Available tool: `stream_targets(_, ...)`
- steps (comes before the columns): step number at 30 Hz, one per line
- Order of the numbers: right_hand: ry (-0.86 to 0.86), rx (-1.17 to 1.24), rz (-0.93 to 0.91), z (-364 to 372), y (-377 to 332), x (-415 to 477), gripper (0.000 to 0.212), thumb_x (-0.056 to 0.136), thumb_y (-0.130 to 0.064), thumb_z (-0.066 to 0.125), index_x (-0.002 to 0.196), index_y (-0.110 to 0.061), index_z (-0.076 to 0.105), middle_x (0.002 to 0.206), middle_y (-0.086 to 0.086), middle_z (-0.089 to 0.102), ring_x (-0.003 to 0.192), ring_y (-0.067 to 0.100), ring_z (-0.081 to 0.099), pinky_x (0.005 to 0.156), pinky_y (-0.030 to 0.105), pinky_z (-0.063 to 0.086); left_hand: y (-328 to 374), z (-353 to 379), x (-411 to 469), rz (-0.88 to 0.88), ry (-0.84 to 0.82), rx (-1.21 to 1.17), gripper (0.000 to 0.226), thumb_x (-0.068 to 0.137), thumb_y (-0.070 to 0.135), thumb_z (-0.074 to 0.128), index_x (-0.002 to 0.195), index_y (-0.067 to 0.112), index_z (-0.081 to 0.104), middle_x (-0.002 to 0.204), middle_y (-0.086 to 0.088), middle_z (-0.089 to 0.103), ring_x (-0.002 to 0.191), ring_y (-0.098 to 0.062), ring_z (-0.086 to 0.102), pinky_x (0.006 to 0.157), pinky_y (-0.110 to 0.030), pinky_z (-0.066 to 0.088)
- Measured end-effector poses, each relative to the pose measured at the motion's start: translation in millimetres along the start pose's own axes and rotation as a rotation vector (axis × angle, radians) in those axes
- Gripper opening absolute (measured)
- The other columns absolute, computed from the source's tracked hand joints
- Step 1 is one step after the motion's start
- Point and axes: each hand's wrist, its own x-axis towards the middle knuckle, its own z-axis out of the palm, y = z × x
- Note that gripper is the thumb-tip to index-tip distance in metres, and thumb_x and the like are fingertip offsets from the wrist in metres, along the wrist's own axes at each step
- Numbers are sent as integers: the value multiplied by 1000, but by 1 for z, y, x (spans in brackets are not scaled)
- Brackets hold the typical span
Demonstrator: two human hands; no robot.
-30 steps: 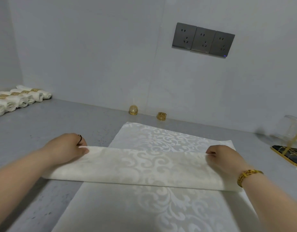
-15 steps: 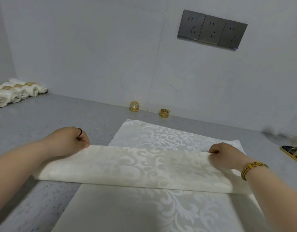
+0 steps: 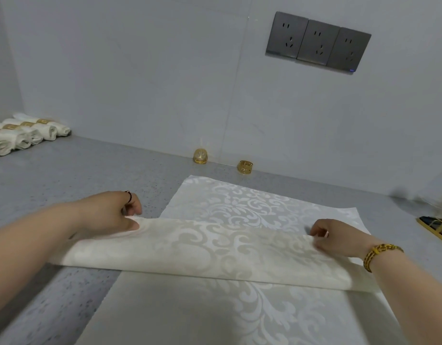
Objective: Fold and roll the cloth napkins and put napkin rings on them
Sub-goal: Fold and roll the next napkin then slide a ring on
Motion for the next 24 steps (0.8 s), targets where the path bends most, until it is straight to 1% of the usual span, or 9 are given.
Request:
stream_targets(3, -53, -35, 38, -3, -2, 0, 28, 91, -20, 48, 119, -20, 50, 108, -4, 48, 97, 12, 47, 84, 18, 36, 5, -4, 2, -33, -51, 104, 31, 85, 28, 61, 114, 25, 50, 93, 17, 50, 86, -3, 52, 70, -10, 35)
stream_targets(5, -62, -98, 67, -5, -8, -2, 34, 92, -20, 45, 126, -20, 47, 123, -1, 50, 110, 16, 49, 96, 23, 38, 16, -7, -3, -41, -36, 222, 37, 89, 31, 54, 125, 28, 46, 117, 13, 52, 111, -8, 50, 90, -18, 34)
stream_targets(7, 17, -83, 55, -4, -25, -11, 36, 92, -19, 43, 128, -18, 47, 133, 4, 48, 119, 21, 47, 100, 27, 38, 33, -4, -11, 10, 18, 158, 36, 94, 27, 46, 130, 29, 44, 135, 10, 45, 126, -10, 43, 99, -17, 29)
stream_targets(10, 243, 118, -135, 6, -84, -35, 32, 92, -16, 42, 122, -14, 54, 130, 6, 53, 119, 23, 49, 98, 26, 36, 68, 14, -25, 180, 96, 47, 40, 98, 27, 37, 137, 25, 38, 145, 9, 36, 134, -10, 33, 108, -18, 22)
stream_targets(14, 215, 155, -391, 51, -164, -53, 33, 92, -11, 36, 120, -7, 53, 126, 10, 53, 118, 26, 47, 97, 28, 33, 102, 60, -34, 240, 88, 206, 49, 99, 36, 17, 144, 19, 24, 152, 3, 24, 138, -15, 23, 113, -28, 14)
stream_targets(17, 183, 85, -392, 82, -175, -58, 64, 92, -43, 5, 131, -7, 40, 140, 12, 40, 131, 24, 34, 107, 31, 23, 100, 79, -41, 225, 69, 249, 86, 71, 52, -13, 147, 21, 13, 156, 3, 7, 143, -10, 6, 114, -28, 4)
stream_targets(18, 159, 55, -357, 84, -168, -58, 71, 90, -51, 0, 140, -10, 30, 150, 8, 26, 139, 21, 21, 113, 32, 13, 98, 80, -41, 211, 55, 257, 87, 70, 54, -14, 148, 22, 9, 156, 5, 3, 143, -9, 1, 114, -29, 1)
stream_targets(20, 78, 23, -267, 79, -144, -55, 59, 96, -48, 12, 147, -18, 10, 156, 2, 1, 144, 16, 0, 115, 34, -2, 94, 76, -40, 172, 18, 269, 64, 92, 52, 1, 148, 22, 4, 156, 5, -3, 143, -9, -4, 115, -30, -2)
stream_targets(24, 55, -12, -97, 59, -72, -48, 58, 98, -47, 18, 148, -22, 3, 156, -1, -6, 144, 15, -4, 115, 33, -2, 80, 63, -36, 85, -6, 266, 56, 99, 43, 15, 147, 21, -2, 156, 4, -8, 143, -10, -6, 115, -31, -3)
